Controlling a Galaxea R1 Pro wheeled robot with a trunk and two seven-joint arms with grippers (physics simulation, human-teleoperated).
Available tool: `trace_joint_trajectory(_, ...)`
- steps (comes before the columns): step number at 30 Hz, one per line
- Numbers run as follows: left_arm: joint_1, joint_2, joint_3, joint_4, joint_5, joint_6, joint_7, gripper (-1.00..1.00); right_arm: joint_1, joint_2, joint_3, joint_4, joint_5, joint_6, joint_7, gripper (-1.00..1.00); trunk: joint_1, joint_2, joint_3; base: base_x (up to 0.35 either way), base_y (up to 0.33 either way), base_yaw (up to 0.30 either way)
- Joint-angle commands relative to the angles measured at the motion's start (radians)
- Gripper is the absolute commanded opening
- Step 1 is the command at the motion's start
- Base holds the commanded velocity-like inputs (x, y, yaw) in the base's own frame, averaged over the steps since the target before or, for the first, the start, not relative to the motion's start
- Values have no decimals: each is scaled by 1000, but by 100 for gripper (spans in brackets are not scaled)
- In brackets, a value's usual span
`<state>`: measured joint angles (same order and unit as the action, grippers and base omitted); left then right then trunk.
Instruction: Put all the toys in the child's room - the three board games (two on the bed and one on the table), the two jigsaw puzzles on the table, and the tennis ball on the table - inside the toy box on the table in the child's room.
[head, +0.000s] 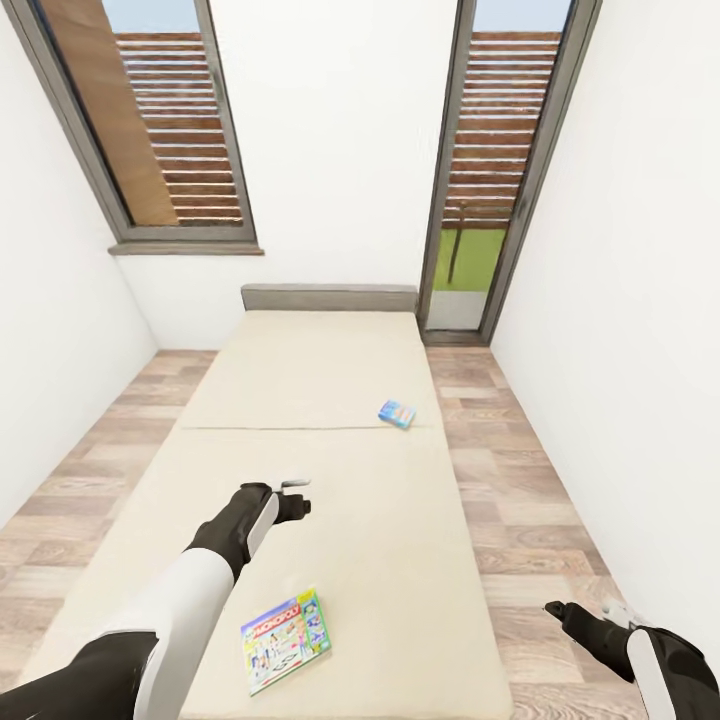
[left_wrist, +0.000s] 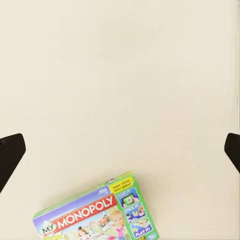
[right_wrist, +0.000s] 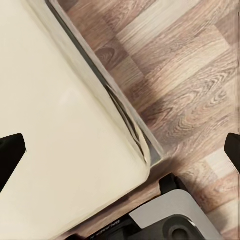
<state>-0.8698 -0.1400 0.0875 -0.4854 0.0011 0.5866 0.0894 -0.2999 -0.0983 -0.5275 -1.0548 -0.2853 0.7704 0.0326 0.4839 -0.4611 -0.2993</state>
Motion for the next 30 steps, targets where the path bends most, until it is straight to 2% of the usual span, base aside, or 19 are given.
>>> trace_joint_trajectory(1, -1, -1, 6, -1, 1, 5, 3, 100, -1, 0, -2, -1, 1, 5, 3, 100, 1, -2, -3, 45, -139, -101)
trace_joint_trajectory(10, 0, -1, 5, -1, 0, 5, 3, 100, -1, 1, -1, -1, 2, 3, 3, 100, 1, -2, -7, 16, -48, -153)
trace_joint_trajectory(19, 0, 1, 5, -1, 0, 5, 3, 100, -1, 2, 0, -2, 3, 3, 3, 100, 1, -2, -9, 1, -5, -27)
trace_joint_trajectory(30, 0, 2, 5, -1, 0, 5, 3, 100, -1, 2, 0, -2, 4, 5, -3, 100, 1, -2, -24, 0, 0, -2)
